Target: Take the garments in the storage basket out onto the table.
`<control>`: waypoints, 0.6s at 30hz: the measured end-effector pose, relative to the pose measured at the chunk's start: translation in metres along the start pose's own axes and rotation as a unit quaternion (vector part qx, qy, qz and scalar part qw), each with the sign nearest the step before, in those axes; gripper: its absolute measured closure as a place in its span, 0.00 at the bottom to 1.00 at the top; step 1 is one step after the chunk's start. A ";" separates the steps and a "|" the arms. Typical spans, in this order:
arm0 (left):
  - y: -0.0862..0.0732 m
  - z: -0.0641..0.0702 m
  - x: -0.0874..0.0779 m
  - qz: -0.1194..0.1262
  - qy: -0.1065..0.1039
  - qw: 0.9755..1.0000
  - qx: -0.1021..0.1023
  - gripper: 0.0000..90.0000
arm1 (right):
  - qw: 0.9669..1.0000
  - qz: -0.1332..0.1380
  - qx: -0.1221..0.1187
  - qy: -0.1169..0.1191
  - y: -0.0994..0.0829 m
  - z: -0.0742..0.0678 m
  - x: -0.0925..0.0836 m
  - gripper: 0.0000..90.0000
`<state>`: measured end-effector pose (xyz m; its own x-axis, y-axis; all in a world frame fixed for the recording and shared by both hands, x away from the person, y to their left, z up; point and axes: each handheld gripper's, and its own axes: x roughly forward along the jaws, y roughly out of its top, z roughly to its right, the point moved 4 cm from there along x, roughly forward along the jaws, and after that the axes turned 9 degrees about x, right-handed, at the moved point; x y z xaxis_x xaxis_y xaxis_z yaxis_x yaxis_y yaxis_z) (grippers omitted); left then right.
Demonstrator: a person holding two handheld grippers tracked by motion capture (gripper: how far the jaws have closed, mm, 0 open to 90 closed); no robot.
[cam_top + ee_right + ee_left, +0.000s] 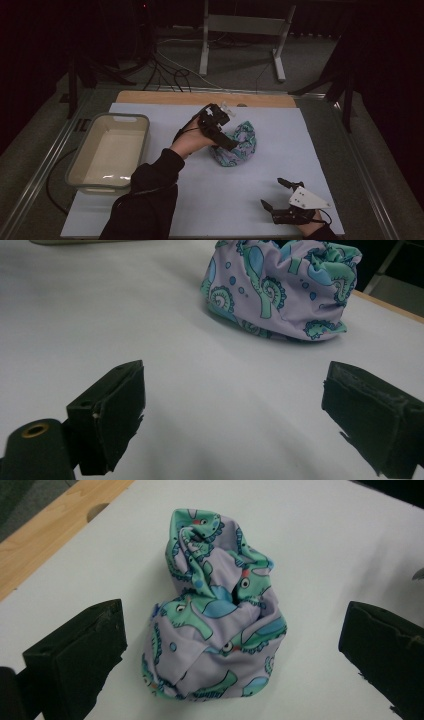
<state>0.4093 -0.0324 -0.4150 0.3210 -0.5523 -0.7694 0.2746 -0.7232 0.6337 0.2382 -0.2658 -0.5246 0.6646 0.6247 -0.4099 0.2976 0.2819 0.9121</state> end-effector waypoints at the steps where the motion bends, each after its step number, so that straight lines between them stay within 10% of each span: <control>1: -0.001 0.000 -0.001 0.001 0.002 1.000 -0.002 0.00 | 1.000 0.000 -0.001 0.000 0.000 0.000 0.000 0.12; 18: -0.030 0.012 -0.019 0.018 -0.008 1.000 0.006 0.00 | 1.000 -0.001 0.001 -0.001 0.000 -0.001 0.000 0.12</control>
<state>0.3839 -0.0056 -0.4206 0.3160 -0.5837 -0.7480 0.2527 -0.7081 0.6593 0.2381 -0.2651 -0.5248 0.6653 0.6231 -0.4112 0.2994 0.2818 0.9116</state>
